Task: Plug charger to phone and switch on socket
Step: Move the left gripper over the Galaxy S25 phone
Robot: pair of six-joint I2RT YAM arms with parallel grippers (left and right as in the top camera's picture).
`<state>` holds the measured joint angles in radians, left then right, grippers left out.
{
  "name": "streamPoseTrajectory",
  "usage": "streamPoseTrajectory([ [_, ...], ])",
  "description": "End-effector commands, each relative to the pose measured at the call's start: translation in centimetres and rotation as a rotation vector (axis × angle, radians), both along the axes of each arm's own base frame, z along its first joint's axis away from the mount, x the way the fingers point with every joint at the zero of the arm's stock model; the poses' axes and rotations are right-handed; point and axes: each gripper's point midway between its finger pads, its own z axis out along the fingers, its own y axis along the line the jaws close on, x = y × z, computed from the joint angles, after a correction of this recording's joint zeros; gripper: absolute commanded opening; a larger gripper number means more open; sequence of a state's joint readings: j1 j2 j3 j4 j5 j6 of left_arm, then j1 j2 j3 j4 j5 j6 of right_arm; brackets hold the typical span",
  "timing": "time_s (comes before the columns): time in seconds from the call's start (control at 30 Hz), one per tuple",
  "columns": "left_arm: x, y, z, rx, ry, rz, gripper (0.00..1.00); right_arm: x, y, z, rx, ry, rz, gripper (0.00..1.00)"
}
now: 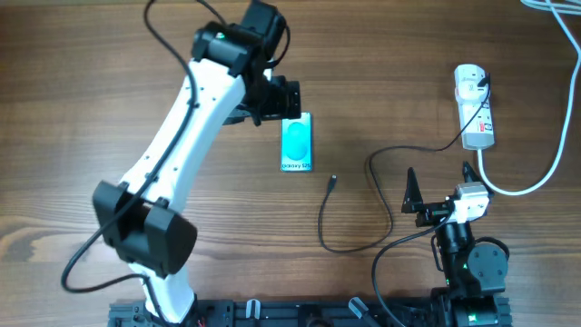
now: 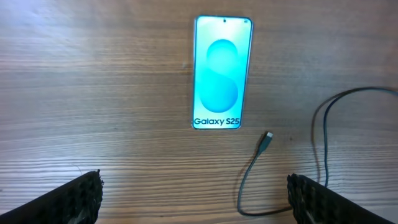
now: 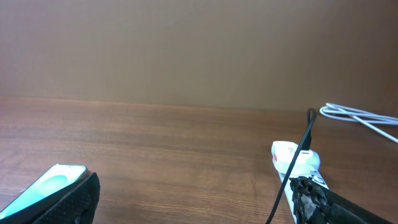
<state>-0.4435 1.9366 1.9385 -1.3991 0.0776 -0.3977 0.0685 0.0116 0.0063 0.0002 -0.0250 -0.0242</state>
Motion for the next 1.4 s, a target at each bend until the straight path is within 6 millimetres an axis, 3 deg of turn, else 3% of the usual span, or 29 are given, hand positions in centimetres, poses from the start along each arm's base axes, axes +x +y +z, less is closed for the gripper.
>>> streamPoseTrajectory([
  [0.0, 0.2, -2.6, -1.3, -0.057, 0.041, 0.043, 1.00, 0.0, -0.1, 0.2, -0.001, -0.009, -0.006, 1.00],
  [0.13, 0.2, -3.2, -5.6, 0.030, 0.122, 0.143, 1.00, 0.0, -0.1, 0.2, -0.001, -0.009, -0.006, 1.00],
  [0.23, 1.1, -4.1, -7.4, 0.039, 0.115, 0.144, 1.00, 0.0, -0.1, 0.2, -0.001, -0.009, -0.006, 1.00],
  [0.43, 2.5, -5.1, -10.1, 0.039, 0.100, 0.083, 1.00, 0.0, -0.1, 0.2, -0.001, -0.009, -0.006, 1.00],
  [0.9, 2.7, -5.4, -16.2, 0.110, 0.153, -0.041, 1.00, 0.0, -0.1, 0.2, -0.001, -0.009, -0.006, 1.00],
  [1.03, 3.0, -4.8, -16.5, 0.150, 0.134, -0.112, 1.00, 0.0, -0.1, 0.2, -0.001, -0.009, -0.006, 1.00],
  [1.37, 3.0, -5.8, -16.5, 0.099, 0.142, -0.065, 1.00, 0.0, -0.1, 0.2, -0.001, -0.009, -0.006, 1.00],
])
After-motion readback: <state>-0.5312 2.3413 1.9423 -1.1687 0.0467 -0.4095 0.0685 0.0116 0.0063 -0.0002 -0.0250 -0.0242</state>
